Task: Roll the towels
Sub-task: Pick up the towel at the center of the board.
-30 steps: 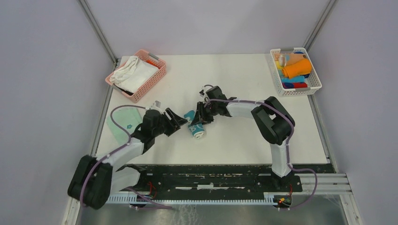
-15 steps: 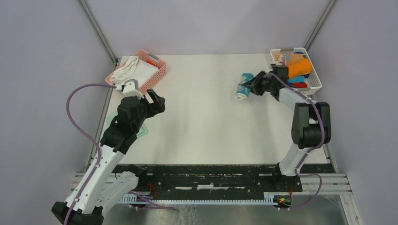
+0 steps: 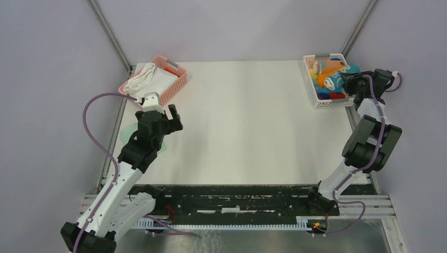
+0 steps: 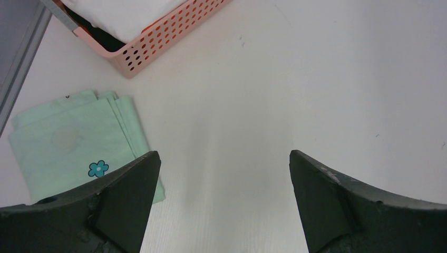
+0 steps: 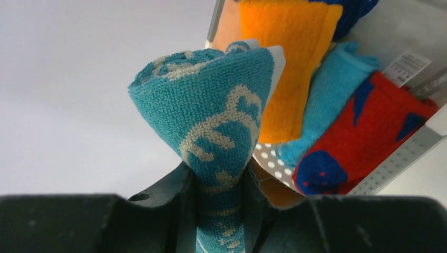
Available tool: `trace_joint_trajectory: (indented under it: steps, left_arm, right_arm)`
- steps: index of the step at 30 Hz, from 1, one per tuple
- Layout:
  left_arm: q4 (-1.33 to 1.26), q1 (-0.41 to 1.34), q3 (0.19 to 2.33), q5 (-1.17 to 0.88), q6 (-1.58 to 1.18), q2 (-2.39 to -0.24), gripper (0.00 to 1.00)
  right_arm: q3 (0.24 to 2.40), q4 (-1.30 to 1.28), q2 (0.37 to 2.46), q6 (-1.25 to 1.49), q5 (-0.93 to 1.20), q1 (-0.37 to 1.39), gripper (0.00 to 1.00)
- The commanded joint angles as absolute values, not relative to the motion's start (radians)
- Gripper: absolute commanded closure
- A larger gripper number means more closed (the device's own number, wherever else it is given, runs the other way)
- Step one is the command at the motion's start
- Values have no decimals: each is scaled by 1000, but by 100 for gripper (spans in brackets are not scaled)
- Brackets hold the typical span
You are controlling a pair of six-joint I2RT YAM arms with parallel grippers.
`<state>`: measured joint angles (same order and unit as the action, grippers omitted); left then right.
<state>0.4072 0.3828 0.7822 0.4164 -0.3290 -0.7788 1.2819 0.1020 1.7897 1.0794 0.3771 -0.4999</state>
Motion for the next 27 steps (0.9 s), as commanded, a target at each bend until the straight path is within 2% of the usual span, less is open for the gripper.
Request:
trace_joint_trajectory:
  steps: [1, 11, 16, 21, 27]
  left_arm:
    - [343, 383, 779, 453, -266, -776, 2]
    - [345, 391, 770, 465, -266, -770, 2]
    - [344, 394, 767, 469, -264, -770, 2]
    - [347, 394, 765, 478, -264, -762, 2]
    - [350, 398, 762, 485, -263, -746, 2]
  right_arm:
    - [1323, 179, 1835, 1159, 230, -502, 86]
    - [1307, 121, 1948, 1171, 94, -494, 85]
    - [1428, -60, 2045, 1118, 112, -472, 78]
    - [1530, -258, 2070, 1053, 24, -432, 74]
    - [1662, -427, 2104, 1005, 9, -426, 54]
